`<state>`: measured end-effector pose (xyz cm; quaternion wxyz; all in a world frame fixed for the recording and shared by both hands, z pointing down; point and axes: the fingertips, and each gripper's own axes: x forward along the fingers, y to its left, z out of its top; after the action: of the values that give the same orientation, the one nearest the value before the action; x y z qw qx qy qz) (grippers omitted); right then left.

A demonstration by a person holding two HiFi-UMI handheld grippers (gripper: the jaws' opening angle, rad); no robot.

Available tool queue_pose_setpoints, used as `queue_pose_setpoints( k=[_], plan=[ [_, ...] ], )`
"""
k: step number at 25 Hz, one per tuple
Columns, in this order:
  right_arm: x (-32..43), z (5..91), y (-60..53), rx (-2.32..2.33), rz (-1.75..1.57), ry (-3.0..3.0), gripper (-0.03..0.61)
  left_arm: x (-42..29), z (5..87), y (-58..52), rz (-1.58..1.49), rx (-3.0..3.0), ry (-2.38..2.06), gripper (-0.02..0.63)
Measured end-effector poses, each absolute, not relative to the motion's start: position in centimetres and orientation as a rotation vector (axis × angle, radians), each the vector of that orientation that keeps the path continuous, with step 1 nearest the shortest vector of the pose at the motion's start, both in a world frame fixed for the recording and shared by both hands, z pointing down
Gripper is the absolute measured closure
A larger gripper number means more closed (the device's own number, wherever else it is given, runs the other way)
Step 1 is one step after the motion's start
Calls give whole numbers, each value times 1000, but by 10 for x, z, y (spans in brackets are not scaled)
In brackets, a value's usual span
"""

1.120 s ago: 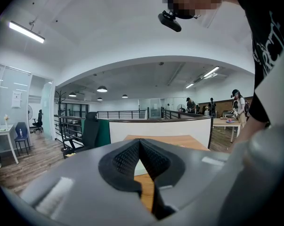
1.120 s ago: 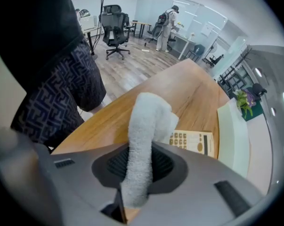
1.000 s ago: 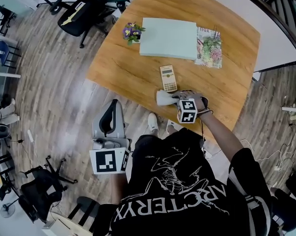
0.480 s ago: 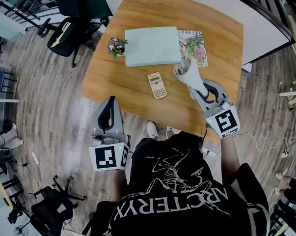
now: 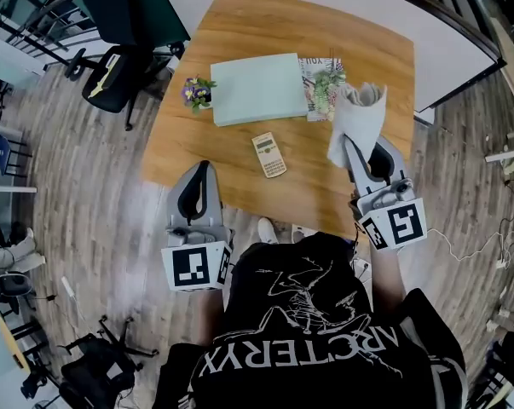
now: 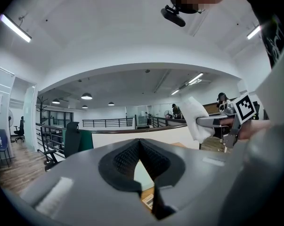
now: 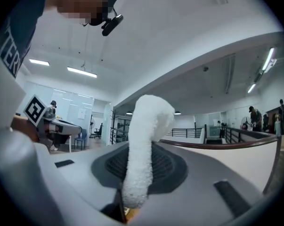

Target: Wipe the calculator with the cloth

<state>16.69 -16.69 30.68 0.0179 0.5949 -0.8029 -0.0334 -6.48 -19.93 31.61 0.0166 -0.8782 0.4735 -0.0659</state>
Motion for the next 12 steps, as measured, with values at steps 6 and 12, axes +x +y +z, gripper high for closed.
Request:
queue_pose_setpoints(
  k=[6, 12],
  plan=[
    [153, 308, -169, 1787, -115, -2524, 486, -62, 311, -202, -190, -2712, 1477, 611],
    [153, 308, -172, 1782, -112, -2538, 486, -66, 307, -203, -182, -2695, 1491, 611]
  ],
)
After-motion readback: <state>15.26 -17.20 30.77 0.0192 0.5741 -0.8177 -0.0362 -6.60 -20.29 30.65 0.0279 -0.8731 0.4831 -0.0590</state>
